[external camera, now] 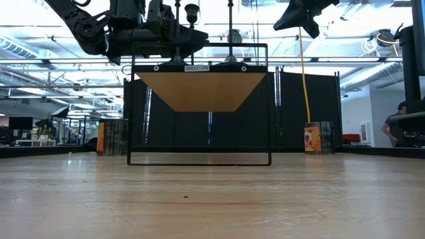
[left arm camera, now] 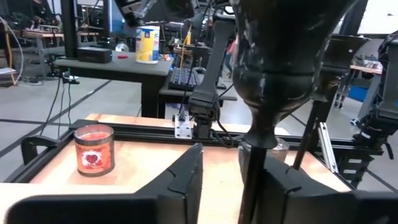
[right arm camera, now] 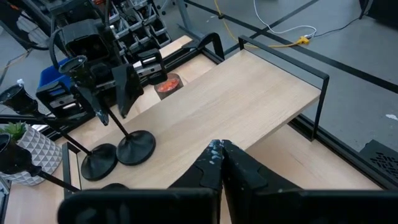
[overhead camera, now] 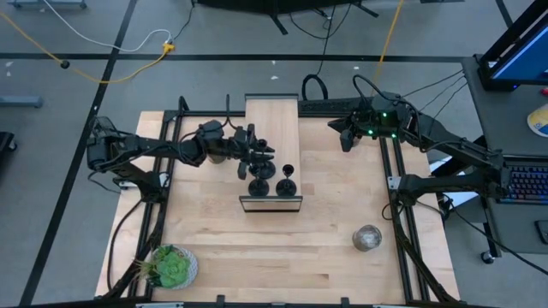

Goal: Pick & Place candle stick holders
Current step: Put the black candle holder on the shelf

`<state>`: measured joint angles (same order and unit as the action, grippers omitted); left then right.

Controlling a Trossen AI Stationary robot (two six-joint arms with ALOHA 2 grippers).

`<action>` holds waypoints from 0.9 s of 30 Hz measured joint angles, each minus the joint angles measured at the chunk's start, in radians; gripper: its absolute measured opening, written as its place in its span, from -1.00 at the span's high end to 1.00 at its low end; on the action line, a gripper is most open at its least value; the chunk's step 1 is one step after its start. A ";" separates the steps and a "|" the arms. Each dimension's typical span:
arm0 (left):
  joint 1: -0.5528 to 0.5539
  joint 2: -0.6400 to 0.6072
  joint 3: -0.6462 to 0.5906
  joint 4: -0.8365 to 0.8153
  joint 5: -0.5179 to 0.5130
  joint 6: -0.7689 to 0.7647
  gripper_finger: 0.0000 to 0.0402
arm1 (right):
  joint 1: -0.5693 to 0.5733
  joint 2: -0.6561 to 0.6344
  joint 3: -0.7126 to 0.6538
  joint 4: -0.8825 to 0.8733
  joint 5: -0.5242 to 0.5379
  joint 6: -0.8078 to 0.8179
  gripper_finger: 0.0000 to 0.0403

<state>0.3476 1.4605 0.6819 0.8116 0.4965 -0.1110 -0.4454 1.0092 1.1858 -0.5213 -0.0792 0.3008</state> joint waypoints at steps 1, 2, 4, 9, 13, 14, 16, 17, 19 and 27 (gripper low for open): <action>0.002 0.000 0.000 0.000 0.000 -0.001 0.42 | 0.000 0.000 0.000 0.000 0.000 -0.001 1.00; 0.004 0.000 0.000 0.000 0.000 -0.001 0.40 | 0.000 0.000 0.000 0.000 0.000 -0.001 1.00; 0.005 0.000 0.000 0.000 0.001 -0.004 0.35 | 0.000 0.000 0.000 0.000 0.000 -0.002 1.00; 0.005 0.000 0.000 0.001 0.016 -0.044 0.24 | 0.000 0.000 0.000 0.000 0.000 -0.006 1.00; 0.005 0.000 0.000 0.001 0.028 -0.056 0.14 | 0.000 0.000 0.000 0.000 0.000 -0.010 1.00; 0.005 0.000 0.000 0.001 0.028 -0.058 0.12 | 0.000 0.000 0.000 0.000 0.000 -0.010 1.00; 0.005 0.000 0.000 0.001 0.028 -0.071 0.06 | 0.000 0.000 0.000 0.000 0.000 -0.010 1.00; 0.005 0.000 0.000 0.001 0.028 -0.075 0.04 | 0.000 0.000 0.000 0.000 0.000 -0.010 1.00; 0.005 0.000 0.000 0.001 0.029 -0.076 -0.02 | 0.000 0.000 0.000 0.000 0.000 -0.010 1.00; 0.005 -0.002 0.000 0.000 0.030 -0.082 -0.22 | 0.000 0.000 0.000 0.000 0.000 -0.010 1.00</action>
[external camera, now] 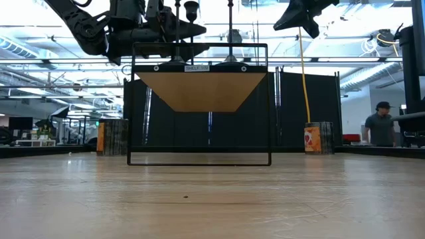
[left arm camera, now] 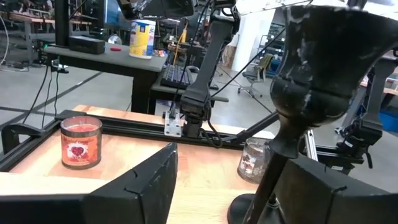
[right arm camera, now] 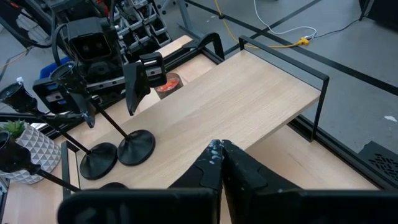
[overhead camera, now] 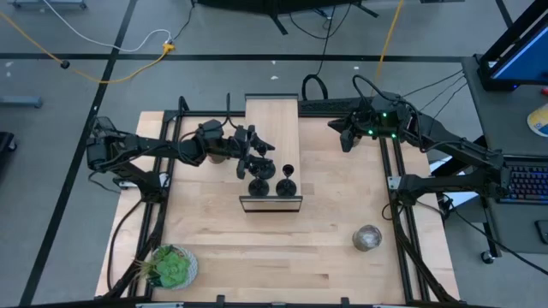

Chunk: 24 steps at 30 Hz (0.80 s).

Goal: Pick & Place candle stick holders
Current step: Put the black candle holder on the shelf

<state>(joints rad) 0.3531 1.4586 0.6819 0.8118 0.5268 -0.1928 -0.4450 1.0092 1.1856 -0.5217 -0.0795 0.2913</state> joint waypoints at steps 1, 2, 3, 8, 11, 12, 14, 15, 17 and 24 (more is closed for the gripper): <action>0.000 -0.002 0.000 -0.002 0.000 0.000 -0.24 | 0.000 0.000 0.000 0.000 0.000 0.000 1.00; 0.000 -0.006 0.000 -0.007 0.000 0.000 -0.26 | 0.000 0.000 0.000 0.000 0.000 0.000 1.00; 0.000 -0.012 0.000 -0.023 0.000 0.000 -0.27 | 0.000 0.000 0.000 0.000 0.000 0.000 1.00; 0.011 -0.063 0.000 -0.158 -0.001 0.018 -0.33 | 0.000 0.000 0.000 0.000 0.000 0.000 1.00; 0.020 -0.104 0.000 -0.229 -0.003 0.039 -0.34 | 0.000 0.000 0.000 0.000 0.000 0.000 1.00; 0.023 -0.115 0.000 -0.249 -0.003 0.045 -0.34 | 0.000 0.000 0.000 0.000 0.000 0.000 1.00; 0.030 -0.134 0.000 -0.292 -0.007 0.060 -0.34 | 0.000 0.000 0.000 0.000 0.000 0.000 1.00; 0.035 -0.147 -0.001 -0.327 -0.011 0.065 -0.34 | 0.000 0.000 0.000 0.000 0.000 0.000 1.00; 0.045 -0.168 -0.001 -0.379 -0.013 0.082 -0.34 | 0.000 0.000 0.000 0.001 0.000 0.000 1.00; 0.074 -0.231 -0.001 -0.646 -0.074 0.122 -0.34 | 0.000 0.000 0.000 0.001 0.000 0.000 1.00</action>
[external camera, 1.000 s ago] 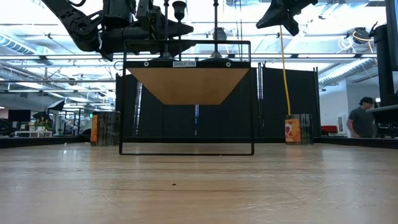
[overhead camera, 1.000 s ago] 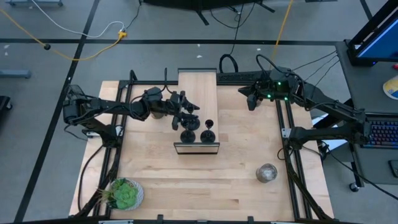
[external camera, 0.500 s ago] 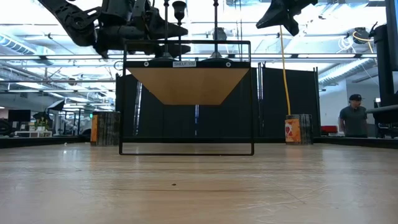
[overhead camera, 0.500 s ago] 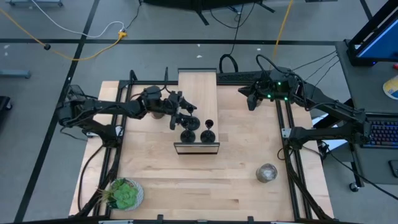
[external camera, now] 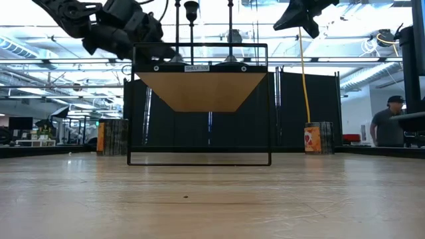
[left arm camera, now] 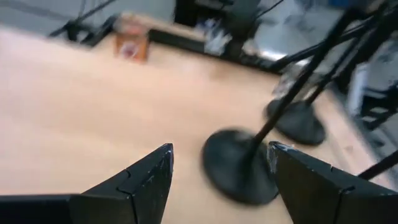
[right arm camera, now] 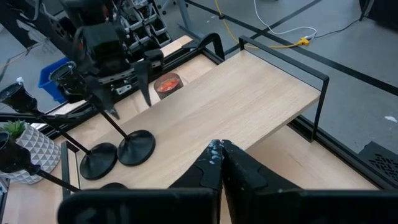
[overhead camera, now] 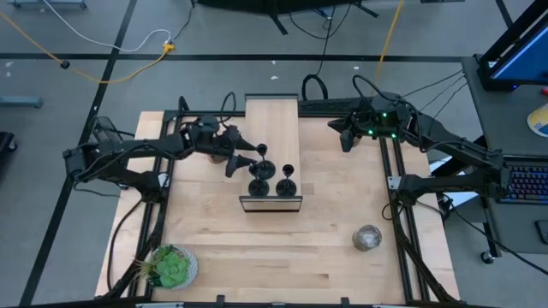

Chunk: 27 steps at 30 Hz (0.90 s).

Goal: Pick & Place candle stick holders
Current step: Put the black candle holder on the shelf

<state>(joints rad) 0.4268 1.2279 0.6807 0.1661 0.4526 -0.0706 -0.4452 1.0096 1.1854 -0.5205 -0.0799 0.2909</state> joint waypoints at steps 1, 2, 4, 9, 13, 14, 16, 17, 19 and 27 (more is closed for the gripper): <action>0.000 -0.002 0.000 -0.025 -0.026 0.000 -0.34 | 0.000 0.000 0.000 0.000 0.000 0.000 1.00; 0.000 -0.001 0.000 -0.049 -0.050 0.001 -0.34 | 0.000 0.000 0.000 0.000 0.000 0.000 1.00; 0.000 0.001 0.000 -0.093 -0.086 0.001 -0.34 | 0.000 0.000 0.000 0.000 0.000 -0.001 1.00; 0.000 0.011 0.000 -0.134 -0.096 -0.019 -0.34 | 0.000 0.000 0.000 0.000 0.000 -0.007 1.00; -0.008 0.010 0.000 -0.138 -0.096 -0.021 -0.34 | 0.000 0.000 0.000 0.001 0.000 -0.007 1.00; -0.012 0.010 0.000 -0.138 -0.097 -0.021 -0.34 | 0.000 0.000 0.000 0.001 0.000 -0.007 1.00; -0.024 0.010 0.000 -0.138 -0.097 -0.021 -0.33 | 0.000 0.000 0.000 0.001 0.000 -0.007 1.00; -0.030 0.010 0.000 -0.139 -0.097 -0.017 -0.32 | 0.000 0.000 0.000 0.001 0.000 -0.007 1.00; -0.044 0.011 0.000 -0.140 -0.098 0.000 -0.26 | 0.000 0.000 0.000 0.001 0.000 -0.007 1.00; -0.059 0.011 0.000 -0.143 -0.148 0.014 0.22 | 0.000 0.000 0.000 0.001 0.001 -0.004 1.00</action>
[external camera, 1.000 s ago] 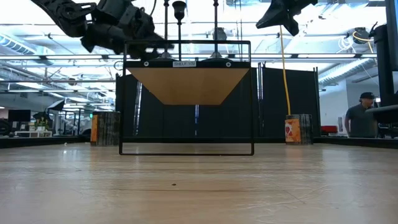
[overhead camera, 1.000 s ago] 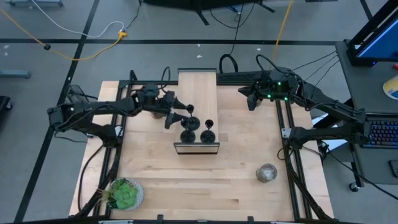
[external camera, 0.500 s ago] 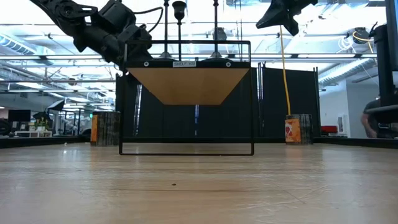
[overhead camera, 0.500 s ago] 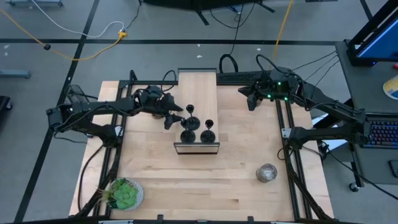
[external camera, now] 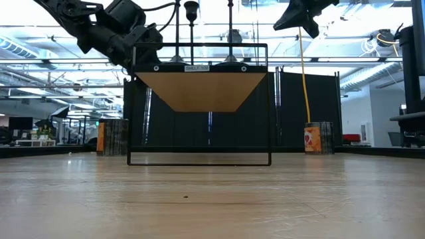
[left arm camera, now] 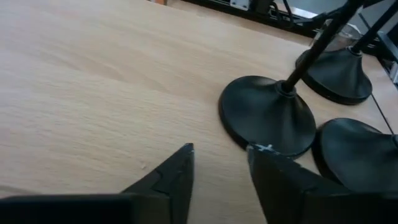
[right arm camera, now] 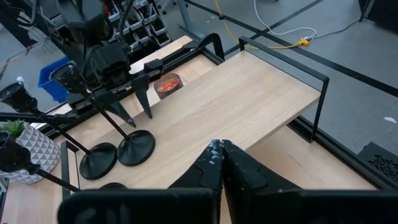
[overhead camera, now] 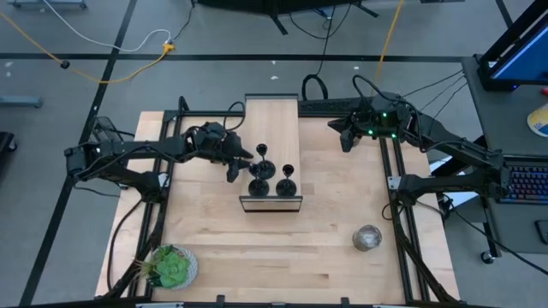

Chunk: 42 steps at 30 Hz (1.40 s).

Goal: Pick & Place candle stick holders
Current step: Put the black candle holder on the shelf

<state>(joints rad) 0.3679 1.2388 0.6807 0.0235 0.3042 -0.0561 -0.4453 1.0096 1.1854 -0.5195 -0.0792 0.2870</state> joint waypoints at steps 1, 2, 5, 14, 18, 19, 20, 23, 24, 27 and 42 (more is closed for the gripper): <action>0.000 0.000 0.000 0.000 0.000 0.004 0.29 | 0.000 0.000 0.000 0.000 0.000 0.000 1.00; -0.002 0.004 0.000 0.001 0.000 0.008 0.35 | 0.000 0.000 0.000 0.000 0.000 0.000 1.00; -0.003 0.012 0.001 0.003 0.001 0.009 0.51 | 0.000 0.000 0.000 0.000 0.000 0.000 1.00; -0.003 0.012 0.001 -0.003 0.008 0.005 0.65 | 0.000 0.000 0.000 0.001 0.000 0.000 1.00; -0.008 0.029 0.003 0.004 0.013 -0.005 0.65 | 0.000 0.000 0.000 0.000 0.000 0.000 1.00; -0.010 0.032 0.003 0.003 0.013 -0.008 0.65 | 0.000 0.000 0.000 0.001 0.000 0.000 1.00; -0.010 0.033 0.003 0.003 0.015 -0.009 0.65 | 0.000 0.000 0.000 0.000 0.000 0.000 1.00; -0.013 0.043 0.003 0.017 0.035 -0.011 0.65 | 0.000 0.000 0.000 0.000 0.000 0.000 1.00; -0.015 0.047 0.003 0.019 0.035 -0.014 0.65 | 0.000 0.000 0.000 0.000 0.000 0.000 1.00; -0.017 0.049 0.003 0.027 0.036 -0.025 0.65 | 0.000 0.000 0.000 0.001 0.000 0.000 1.00; -0.026 0.076 0.001 0.090 0.062 -0.029 0.65 | 0.000 0.000 0.000 0.001 0.000 0.000 1.00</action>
<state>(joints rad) 0.3416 1.3149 0.6821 0.1138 0.3661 -0.0847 -0.4454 1.0096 1.1854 -0.5186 -0.0788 0.2871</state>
